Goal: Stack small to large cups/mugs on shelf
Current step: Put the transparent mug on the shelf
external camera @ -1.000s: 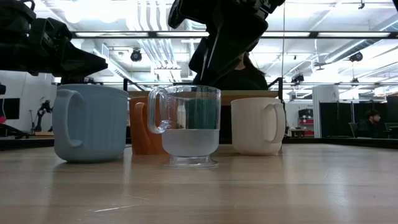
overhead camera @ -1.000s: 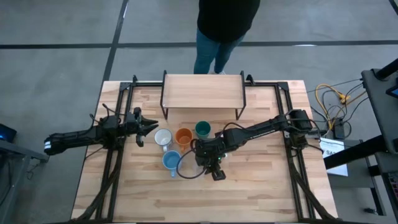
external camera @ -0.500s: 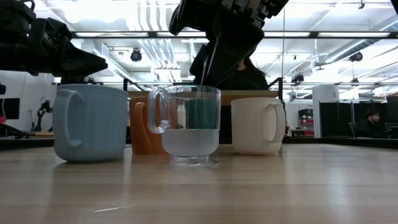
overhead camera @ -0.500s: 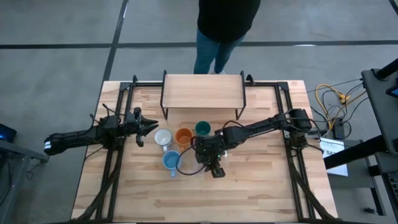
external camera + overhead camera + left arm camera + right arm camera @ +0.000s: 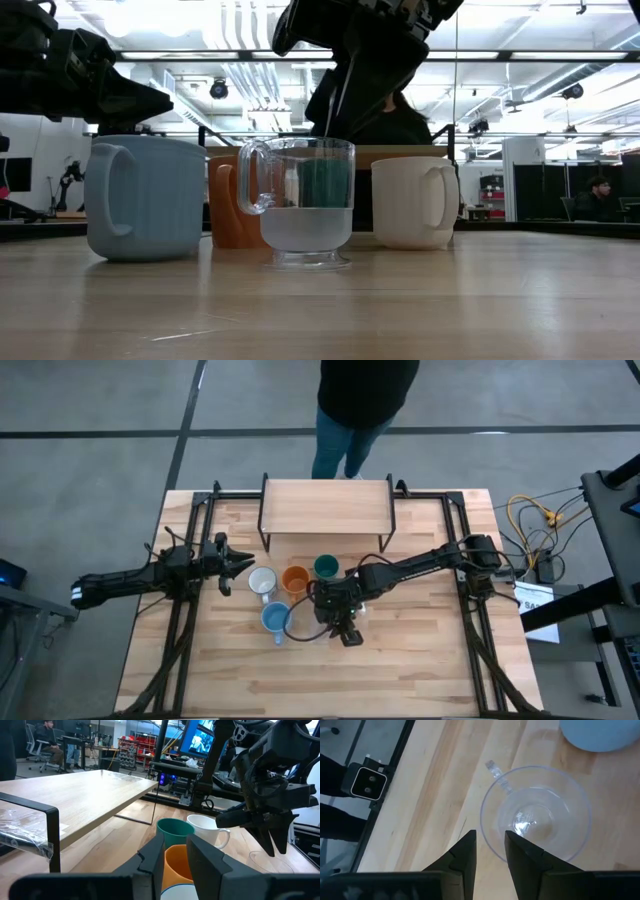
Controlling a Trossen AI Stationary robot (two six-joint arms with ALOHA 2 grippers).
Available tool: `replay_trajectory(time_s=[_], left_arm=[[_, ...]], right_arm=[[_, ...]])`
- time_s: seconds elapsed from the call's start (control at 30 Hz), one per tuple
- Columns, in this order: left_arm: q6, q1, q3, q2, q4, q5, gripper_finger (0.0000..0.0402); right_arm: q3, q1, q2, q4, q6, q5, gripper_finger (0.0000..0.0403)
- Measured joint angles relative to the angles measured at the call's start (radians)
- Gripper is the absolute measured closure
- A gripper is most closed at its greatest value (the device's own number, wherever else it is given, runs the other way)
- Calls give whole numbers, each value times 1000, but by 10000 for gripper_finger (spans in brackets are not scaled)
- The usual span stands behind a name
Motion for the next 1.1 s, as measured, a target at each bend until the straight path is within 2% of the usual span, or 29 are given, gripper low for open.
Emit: replay_trajectory(time_s=[1.1], left_arm=[[0, 0, 0, 0, 0, 0, 333]], right_arm=[[-19, -7, 0, -78, -59, 8, 307]])
